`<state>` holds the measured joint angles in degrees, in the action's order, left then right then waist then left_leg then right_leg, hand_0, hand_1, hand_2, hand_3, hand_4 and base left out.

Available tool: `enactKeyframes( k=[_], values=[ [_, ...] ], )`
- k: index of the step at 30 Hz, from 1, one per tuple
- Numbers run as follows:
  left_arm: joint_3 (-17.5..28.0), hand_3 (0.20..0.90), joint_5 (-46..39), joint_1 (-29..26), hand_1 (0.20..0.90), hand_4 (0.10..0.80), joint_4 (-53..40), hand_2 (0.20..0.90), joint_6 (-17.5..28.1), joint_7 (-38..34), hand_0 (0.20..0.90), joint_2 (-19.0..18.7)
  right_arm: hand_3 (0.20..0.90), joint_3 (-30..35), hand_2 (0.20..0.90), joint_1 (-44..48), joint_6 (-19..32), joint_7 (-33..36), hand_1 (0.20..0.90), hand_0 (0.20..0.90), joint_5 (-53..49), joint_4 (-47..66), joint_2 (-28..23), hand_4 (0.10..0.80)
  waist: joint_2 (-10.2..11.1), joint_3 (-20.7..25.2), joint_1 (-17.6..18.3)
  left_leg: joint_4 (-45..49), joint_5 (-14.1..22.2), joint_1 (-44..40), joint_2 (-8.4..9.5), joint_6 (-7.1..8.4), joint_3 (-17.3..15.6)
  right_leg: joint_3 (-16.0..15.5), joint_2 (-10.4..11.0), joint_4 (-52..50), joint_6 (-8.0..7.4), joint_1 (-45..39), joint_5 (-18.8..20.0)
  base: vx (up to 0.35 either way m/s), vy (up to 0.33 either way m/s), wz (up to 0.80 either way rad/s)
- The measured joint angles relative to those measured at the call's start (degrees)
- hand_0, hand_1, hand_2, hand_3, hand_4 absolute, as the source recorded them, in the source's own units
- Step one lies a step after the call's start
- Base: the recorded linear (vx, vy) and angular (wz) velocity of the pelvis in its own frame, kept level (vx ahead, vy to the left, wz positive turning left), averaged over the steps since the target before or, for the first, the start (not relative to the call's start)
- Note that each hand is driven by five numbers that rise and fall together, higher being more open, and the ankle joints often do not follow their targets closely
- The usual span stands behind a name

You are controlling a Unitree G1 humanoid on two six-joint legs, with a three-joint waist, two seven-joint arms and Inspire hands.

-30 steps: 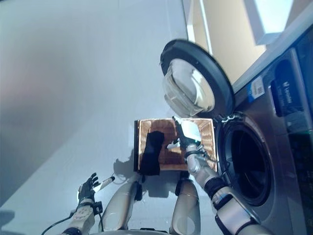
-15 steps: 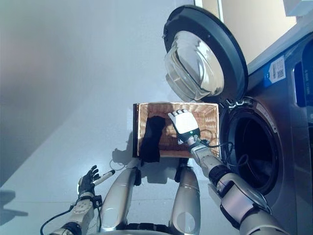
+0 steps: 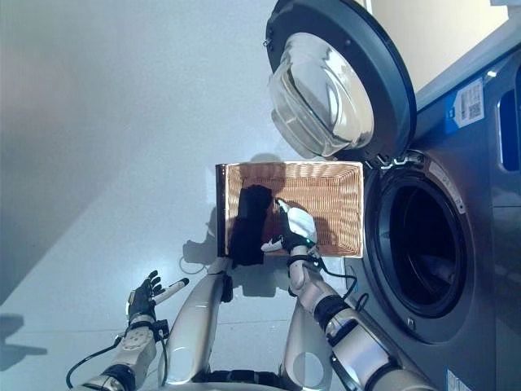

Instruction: Pick up the clothes and place them into the washing machine

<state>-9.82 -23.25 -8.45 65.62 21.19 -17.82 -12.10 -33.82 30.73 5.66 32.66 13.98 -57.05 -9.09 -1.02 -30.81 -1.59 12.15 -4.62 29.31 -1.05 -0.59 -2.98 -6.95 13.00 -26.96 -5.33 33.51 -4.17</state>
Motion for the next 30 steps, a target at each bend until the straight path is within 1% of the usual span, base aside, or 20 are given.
enactKeyframes(
  k=[5,6,7,8,13,16,20,23,25,26,30],
  values=[
    [-0.2,0.900,-0.1,-0.4,0.900,0.800,0.1,0.900,0.0,-0.9,0.900,-0.1,0.900,0.1,0.900,2.7,1.1,0.4,0.900,0.900,-3.9,-0.2,1.5,0.800,-0.1,0.0,0.1,1.5,0.1,2.3,-0.02,-0.04,0.0,0.1,0.1,-0.9,0.23,2.1,0.2,-0.006,0.010,0.01],
    [-0.3,0.900,-0.2,-0.4,0.900,0.800,0.1,0.900,0.0,-1.0,0.900,0.0,0.900,0.3,0.900,3.2,2.0,0.7,0.900,0.900,-4.7,-1.2,2.1,0.800,-0.1,0.0,-0.1,1.6,0.1,2.3,-0.01,-0.04,0.0,0.1,0.1,-1.0,0.24,2.0,0.2,0.000,0.000,0.00],
    [-0.4,0.900,-0.2,-0.4,0.900,0.800,0.1,0.900,0.0,-1.0,0.900,0.0,0.900,1.7,0.900,3.9,3.2,1.3,0.900,0.900,-7.7,-2.5,3.5,0.800,-0.1,0.0,-0.4,1.7,0.2,2.3,0.00,-0.05,0.0,0.2,0.1,-1.1,0.25,2.1,0.2,0.000,0.000,0.00],
    [-0.4,0.900,-0.2,-0.5,0.900,0.800,0.0,0.900,0.0,-1.0,0.900,0.0,0.900,2.9,0.900,4.4,3.2,1.6,0.900,0.900,-10.5,-3.1,4.7,0.800,-0.1,0.0,-0.5,1.7,0.2,2.3,-0.01,-0.03,0.0,0.2,0.1,-1.2,0.24,2.1,0.2,0.000,0.000,0.00],
    [-0.9,0.900,-0.2,-0.5,0.900,0.800,0.1,0.900,-0.3,-1.5,0.900,0.1,0.900,3.7,0.900,5.6,5.7,2.6,0.900,0.900,-20.5,-5.0,7.7,0.800,-0.2,0.0,-1.0,1.9,0.2,2.3,0.13,-0.02,0.0,0.4,0.3,-1.7,0.28,2.2,0.2,-0.001,0.007,0.00],
    [-2.1,0.900,-0.5,-0.6,0.900,0.800,0.0,0.900,-0.8,-2.3,0.900,0.0,0.900,4.1,0.900,5.7,5.9,2.6,0.900,0.900,-24.7,-5.0,8.7,0.800,-0.7,0.0,-1.1,2.0,0.2,2.3,0.25,-0.02,0.0,0.5,0.4,-1.8,0.28,2.3,0.2,-0.010,0.021,0.00],
    [-2.7,0.900,-1.2,-0.6,0.900,0.800,0.0,0.900,-0.8,-2.6,0.900,0.3,0.900,4.5,0.900,6.2,6.1,3.1,0.900,0.900,-27.2,-5.6,9.3,0.800,-1.4,0.0,-1.3,2.0,0.2,2.7,0.37,-0.02,0.0,0.7,0.5,-2.0,0.28,2.9,0.2,0.000,0.000,0.00],
    [-2.8,0.900,-1.3,-0.7,0.900,0.800,-0.1,0.900,-0.9,-2.7,0.900,0.9,0.900,5.0,0.900,7.9,6.3,4.0,0.900,0.900,-28.6,-7.9,9.4,0.800,-2.4,-0.1,-1.8,2.4,0.2,3.3,0.54,-0.04,0.1,0.7,0.7,-2.5,0.39,3.3,0.1,-0.005,0.012,0.03],
    [-3.2,0.900,-1.4,-0.8,0.900,0.800,-0.4,0.900,-0.8,-3.0,0.900,1.3,0.900,6.6,0.900,8.9,6.8,5.2,0.900,0.900,-29.2,-9.6,9.5,0.800,-3.0,-0.1,-2.4,2.7,0.3,3.4,0.74,-0.07,0.2,0.7,0.9,-2.8,0.46,3.4,-0.1,-0.011,0.013,0.06],
    [-4.2,0.900,-1.4,-0.8,0.900,0.800,-0.5,0.900,-0.8,-3.3,0.900,1.2,0.900,7.6,0.900,9.6,6.8,5.6,0.900,0.900,-29.6,-10.2,9.5,0.800,-3.3,0.0,-2.6,2.9,0.3,3.9,0.79,-0.07,0.2,0.6,1.0,-2.9,0.46,3.8,-0.1,-0.007,0.006,0.06],
    [-4.9,0.900,-2.1,-0.8,0.900,0.800,-0.5,0.900,-0.9,-3.5,0.900,1.2,0.900,10.3,0.900,12.1,7.2,8.5,0.900,0.900,-32.3,-11.5,10.2,0.800,-3.6,-0.1,-2.8,3.8,0.3,5.5,0.94,-0.11,0.3,0.6,1.3,-3.8,0.43,5.1,-0.1,-0.004,0.011,0.04]
  ],
)
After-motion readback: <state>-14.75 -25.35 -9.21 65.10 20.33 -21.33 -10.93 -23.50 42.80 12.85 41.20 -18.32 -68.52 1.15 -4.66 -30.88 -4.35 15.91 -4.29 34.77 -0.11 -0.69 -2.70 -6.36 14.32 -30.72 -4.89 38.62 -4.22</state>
